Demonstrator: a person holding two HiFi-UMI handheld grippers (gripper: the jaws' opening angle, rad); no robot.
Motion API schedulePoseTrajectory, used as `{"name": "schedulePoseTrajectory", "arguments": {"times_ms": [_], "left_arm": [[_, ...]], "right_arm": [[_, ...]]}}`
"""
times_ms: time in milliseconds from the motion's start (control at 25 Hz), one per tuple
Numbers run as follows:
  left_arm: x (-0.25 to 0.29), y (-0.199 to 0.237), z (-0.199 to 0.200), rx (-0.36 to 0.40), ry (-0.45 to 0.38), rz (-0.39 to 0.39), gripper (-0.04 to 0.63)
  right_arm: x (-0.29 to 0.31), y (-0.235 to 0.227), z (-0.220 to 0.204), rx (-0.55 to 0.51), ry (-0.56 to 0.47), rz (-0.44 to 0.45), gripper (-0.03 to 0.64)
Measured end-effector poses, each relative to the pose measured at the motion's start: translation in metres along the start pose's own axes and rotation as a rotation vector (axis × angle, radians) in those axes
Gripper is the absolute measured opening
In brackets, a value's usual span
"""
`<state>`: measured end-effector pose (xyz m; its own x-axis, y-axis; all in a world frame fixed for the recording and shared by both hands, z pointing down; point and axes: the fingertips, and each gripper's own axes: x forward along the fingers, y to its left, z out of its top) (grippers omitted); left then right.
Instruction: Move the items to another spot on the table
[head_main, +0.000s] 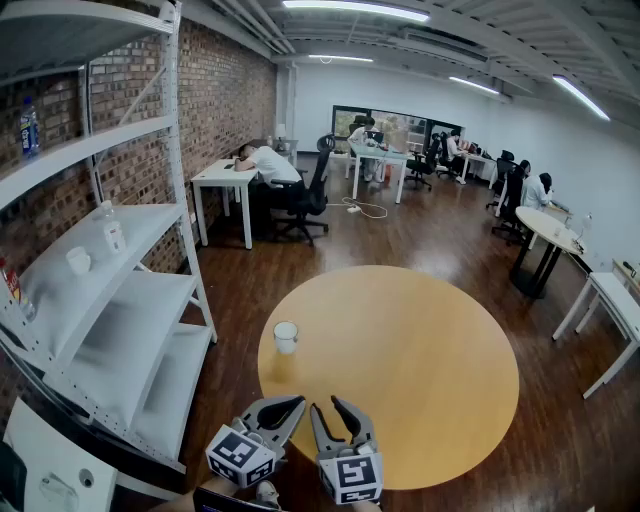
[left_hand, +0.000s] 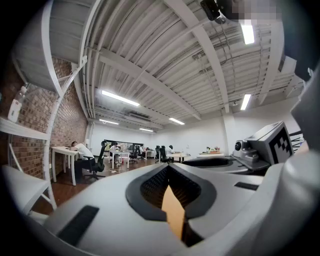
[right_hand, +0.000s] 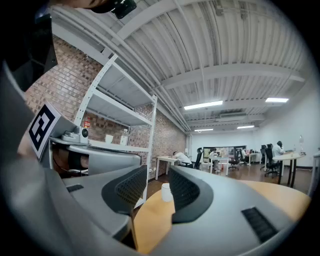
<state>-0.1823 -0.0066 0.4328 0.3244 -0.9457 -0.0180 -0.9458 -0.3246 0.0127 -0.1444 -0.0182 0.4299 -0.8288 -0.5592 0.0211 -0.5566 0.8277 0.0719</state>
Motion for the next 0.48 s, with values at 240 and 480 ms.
{"name": "schedulePoseTrajectory", "arguments": {"times_ms": [240,480], "left_arm": [[0.002,0.057,-0.008,-0.004,0.007,0.058,0.009],[0.006,0.11,-0.021,-0.015,0.043,0.118,0.009]], "right_arm": [[0.062,0.01,-0.014,-0.009,0.007,0.034,0.153],[0.123,0.011,-0.036,0.002,0.016,0.049,0.223]]}}
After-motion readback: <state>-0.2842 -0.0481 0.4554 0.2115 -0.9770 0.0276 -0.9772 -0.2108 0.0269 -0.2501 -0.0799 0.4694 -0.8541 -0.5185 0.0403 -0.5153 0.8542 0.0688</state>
